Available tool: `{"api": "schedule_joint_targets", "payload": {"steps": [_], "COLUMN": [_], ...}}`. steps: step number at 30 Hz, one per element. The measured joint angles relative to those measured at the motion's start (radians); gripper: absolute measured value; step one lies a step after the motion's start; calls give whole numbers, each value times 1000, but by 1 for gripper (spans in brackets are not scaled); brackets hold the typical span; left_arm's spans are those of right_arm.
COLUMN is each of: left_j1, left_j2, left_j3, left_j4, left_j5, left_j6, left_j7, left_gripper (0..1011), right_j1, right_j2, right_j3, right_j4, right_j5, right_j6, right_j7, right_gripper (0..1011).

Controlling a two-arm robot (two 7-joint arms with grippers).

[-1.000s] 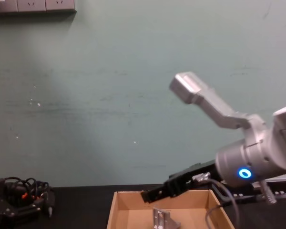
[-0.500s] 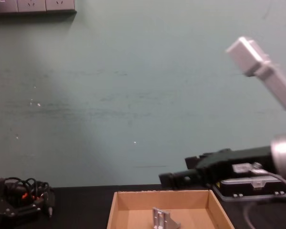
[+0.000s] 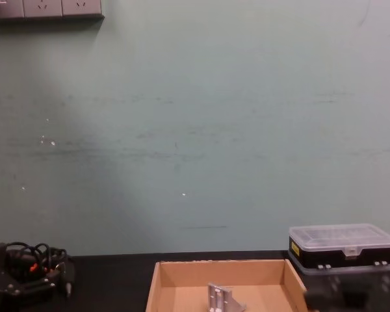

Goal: Use one hand to pick up the angle iron from the table and place it into the box.

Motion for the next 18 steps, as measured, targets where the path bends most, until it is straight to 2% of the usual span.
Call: {"api": "schedule_joint_targets", "payload": {"steps": [6,13,18], "left_j1": [0,0,0], "left_j2": [0,0,0], "left_j3": [0,0,0], "left_j4": [0,0,0], "left_j5": [0,0,0], "left_j6": [0,0,0], "left_j7": [0,0,0], "left_gripper": [1000,1000,1000], "right_j1": [-30,-23,-8], "right_j2": [56,82,83], "right_j3": [-26,-58,-85], "right_j4": [-17,-28,-35], "right_j5": [-26,-25,-32], "right_j6": [-64,-65,-45], "right_j7": [42,95,107], "right_gripper": [1004,1004,1004]}}
